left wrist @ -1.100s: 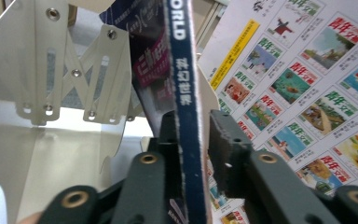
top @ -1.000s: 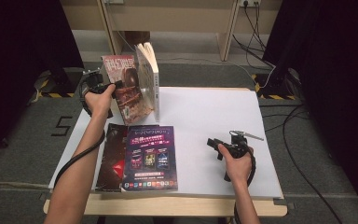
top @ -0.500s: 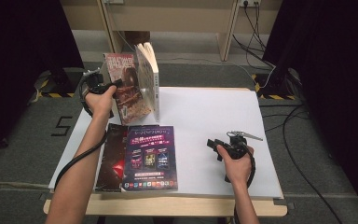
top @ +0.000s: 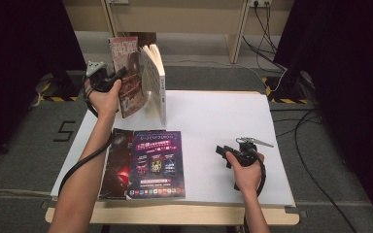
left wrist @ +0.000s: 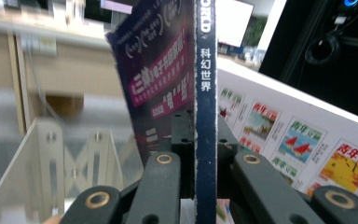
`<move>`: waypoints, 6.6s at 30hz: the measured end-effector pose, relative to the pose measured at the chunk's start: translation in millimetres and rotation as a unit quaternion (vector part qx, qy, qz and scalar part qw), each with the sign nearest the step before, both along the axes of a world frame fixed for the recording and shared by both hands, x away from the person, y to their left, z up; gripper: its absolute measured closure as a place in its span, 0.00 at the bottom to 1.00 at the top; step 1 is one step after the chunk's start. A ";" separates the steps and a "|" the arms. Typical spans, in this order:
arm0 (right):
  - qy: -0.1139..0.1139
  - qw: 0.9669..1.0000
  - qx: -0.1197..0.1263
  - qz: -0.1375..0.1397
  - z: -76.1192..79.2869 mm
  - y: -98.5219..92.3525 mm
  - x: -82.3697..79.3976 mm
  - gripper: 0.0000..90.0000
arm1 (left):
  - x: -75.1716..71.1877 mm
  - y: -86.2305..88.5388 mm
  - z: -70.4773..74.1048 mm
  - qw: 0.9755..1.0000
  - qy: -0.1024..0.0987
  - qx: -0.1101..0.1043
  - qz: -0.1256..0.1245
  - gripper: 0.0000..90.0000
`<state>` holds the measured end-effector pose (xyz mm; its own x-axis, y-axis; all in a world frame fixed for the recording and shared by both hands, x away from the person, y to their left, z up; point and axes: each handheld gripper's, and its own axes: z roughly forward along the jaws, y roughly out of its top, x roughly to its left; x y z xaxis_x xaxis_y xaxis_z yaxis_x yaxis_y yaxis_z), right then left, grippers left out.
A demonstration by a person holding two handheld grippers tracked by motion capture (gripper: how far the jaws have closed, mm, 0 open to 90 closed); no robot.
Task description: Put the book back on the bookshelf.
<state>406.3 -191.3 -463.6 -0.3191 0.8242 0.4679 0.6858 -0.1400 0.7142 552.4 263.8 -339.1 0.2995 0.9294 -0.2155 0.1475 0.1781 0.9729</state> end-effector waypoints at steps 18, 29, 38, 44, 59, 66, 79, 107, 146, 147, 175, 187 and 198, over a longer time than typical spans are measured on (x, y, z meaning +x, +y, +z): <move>0.008 1.000 0.005 0.000 -2.5 1.2 -1.4 0.65 | -4.6 4.8 -43.6 0.999 -0.003 0.045 0.014 0.87; 0.008 1.000 0.001 0.006 -6.1 3.3 0.1 0.65 | -1.0 19.1 -41.7 0.999 0.040 -0.001 -0.003 0.87; 0.019 1.000 0.005 0.008 -7.1 4.5 -0.1 0.64 | -2.5 15.7 -24.0 0.998 0.060 -0.008 -0.009 0.93; 0.019 1.000 0.005 0.007 -7.6 3.7 0.3 0.64 | -0.8 10.4 -8.0 1.000 0.013 0.010 0.012 0.93; 0.014 1.000 0.008 0.006 -6.8 1.2 0.2 0.64 | 14.8 -10.0 -37.6 0.998 -0.012 0.047 0.035 0.91; 0.014 1.000 0.007 0.009 -7.5 2.6 0.6 0.64 | 11.3 -6.7 -32.2 0.999 0.014 0.053 -0.003 0.85; 0.019 1.000 0.008 0.009 -7.6 2.7 0.2 0.64 | -5.4 -1.2 -21.2 0.997 0.064 0.013 -0.034 0.79; 0.034 0.999 0.011 0.015 -10.2 5.3 0.2 0.64 | -5.0 -4.7 -34.1 0.994 0.088 0.063 0.000 0.93; 0.034 0.999 0.011 0.019 -11.0 5.0 0.4 0.64 | 10.8 -26.5 -47.1 0.994 0.029 0.100 0.020 0.81; 0.034 0.999 0.011 0.019 -11.1 4.9 0.4 0.64 | 9.9 -25.9 -46.2 0.995 0.029 0.098 0.021 0.79; 0.044 0.999 0.009 0.022 -13.7 6.4 1.2 0.63 | 7.3 -33.8 -39.1 0.988 0.115 0.091 0.053 0.92; 0.042 0.999 0.010 0.022 -13.2 5.8 0.7 0.63 | 4.4 -51.1 -46.2 0.988 0.092 0.124 0.023 0.83; 0.043 0.999 0.012 0.020 -12.3 5.3 0.1 0.63 | -1.2 -48.3 -46.2 0.990 0.092 0.109 0.012 0.70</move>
